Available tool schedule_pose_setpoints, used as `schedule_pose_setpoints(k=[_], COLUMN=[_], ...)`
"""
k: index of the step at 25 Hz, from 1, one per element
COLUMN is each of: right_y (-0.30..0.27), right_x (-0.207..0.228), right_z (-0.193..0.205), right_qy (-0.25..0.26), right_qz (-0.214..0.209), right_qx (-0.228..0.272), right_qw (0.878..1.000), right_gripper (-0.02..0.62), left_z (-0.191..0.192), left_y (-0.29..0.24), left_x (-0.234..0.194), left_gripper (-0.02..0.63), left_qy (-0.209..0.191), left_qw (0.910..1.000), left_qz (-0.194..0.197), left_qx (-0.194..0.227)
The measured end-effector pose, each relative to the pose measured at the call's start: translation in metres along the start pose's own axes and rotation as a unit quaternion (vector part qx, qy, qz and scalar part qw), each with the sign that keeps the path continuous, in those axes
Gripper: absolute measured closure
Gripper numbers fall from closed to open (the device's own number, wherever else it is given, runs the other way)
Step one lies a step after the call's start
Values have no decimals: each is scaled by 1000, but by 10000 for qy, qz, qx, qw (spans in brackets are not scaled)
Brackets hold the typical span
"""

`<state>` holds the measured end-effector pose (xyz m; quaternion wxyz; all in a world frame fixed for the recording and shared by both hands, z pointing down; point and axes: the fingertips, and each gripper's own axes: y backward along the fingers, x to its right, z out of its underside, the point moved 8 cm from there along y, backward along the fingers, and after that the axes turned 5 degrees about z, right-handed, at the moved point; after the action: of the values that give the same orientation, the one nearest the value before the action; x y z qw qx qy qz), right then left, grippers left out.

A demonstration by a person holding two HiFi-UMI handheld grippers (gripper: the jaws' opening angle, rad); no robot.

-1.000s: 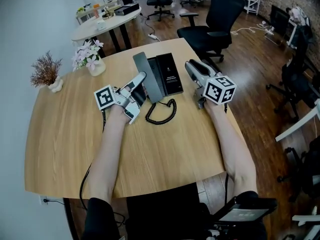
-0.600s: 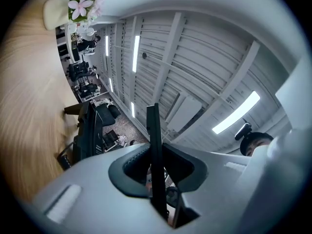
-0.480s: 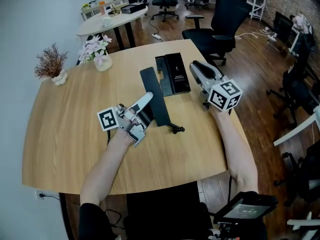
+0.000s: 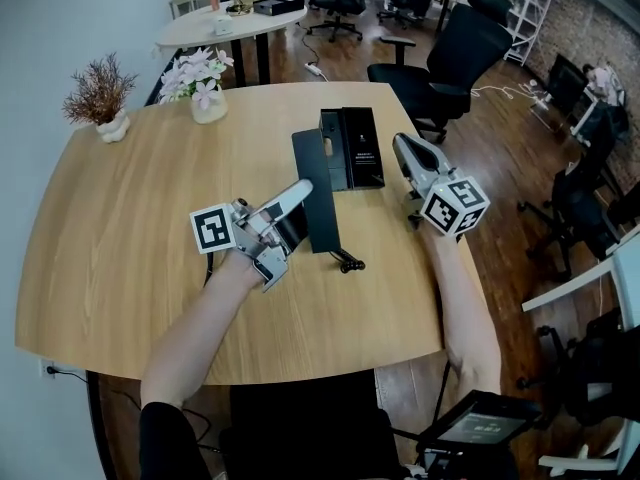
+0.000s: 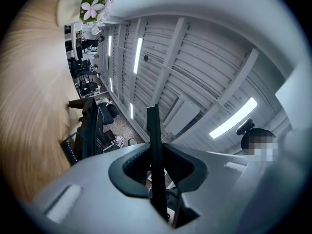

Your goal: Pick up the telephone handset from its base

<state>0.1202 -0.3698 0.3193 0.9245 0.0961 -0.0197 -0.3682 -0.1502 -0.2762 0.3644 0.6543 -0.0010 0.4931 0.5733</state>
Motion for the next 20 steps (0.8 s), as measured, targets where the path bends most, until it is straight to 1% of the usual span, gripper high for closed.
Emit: schedule_pose_setpoints(k=[5,20], right_y=[0,-2], right_x=[-2,-5], right_z=[3,5], right_qy=[52,232], right_qz=[-64,-125], right_qx=[-88,-195], right_qw=[9999,9995], right_gripper=[592,592], left_z=[0,0], left_y=[1,0], left_x=[0,1], left_gripper=[528,528], left_qy=[38,-26], left_qw=[10000,10000], left_qz=[-3,-23], left_qx=[91,38])
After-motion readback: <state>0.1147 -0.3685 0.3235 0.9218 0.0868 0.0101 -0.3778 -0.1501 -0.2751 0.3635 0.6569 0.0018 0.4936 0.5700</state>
